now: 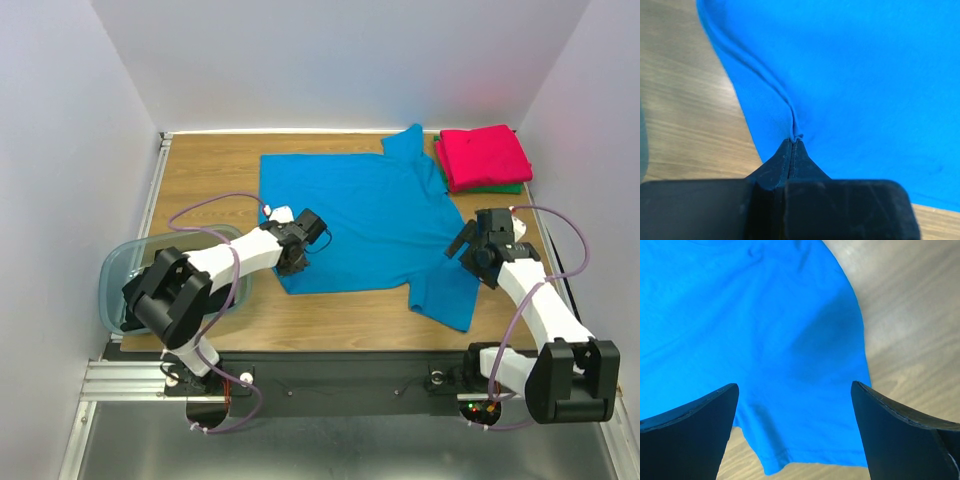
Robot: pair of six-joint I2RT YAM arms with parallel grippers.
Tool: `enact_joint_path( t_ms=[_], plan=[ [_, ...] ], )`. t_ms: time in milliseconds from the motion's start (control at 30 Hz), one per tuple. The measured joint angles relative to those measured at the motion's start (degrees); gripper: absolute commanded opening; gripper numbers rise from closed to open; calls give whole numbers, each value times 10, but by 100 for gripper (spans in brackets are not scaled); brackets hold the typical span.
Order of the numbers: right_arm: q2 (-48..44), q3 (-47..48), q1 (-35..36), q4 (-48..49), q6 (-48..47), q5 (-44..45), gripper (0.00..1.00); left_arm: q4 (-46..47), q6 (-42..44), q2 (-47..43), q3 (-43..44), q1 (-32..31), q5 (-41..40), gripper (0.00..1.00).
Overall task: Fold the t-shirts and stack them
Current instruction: Flatten the tshirt out
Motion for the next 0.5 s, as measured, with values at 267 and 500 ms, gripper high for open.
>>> enact_joint_path(
  t_ms=[267, 500],
  plan=[
    [-23, -6, 0, -100, 81, 4, 100, 44, 9, -96, -70, 0, 3, 0],
    [-89, -23, 0, -165, 179, -10, 100, 83, 19, -143, -85, 2, -9, 0]
  ],
)
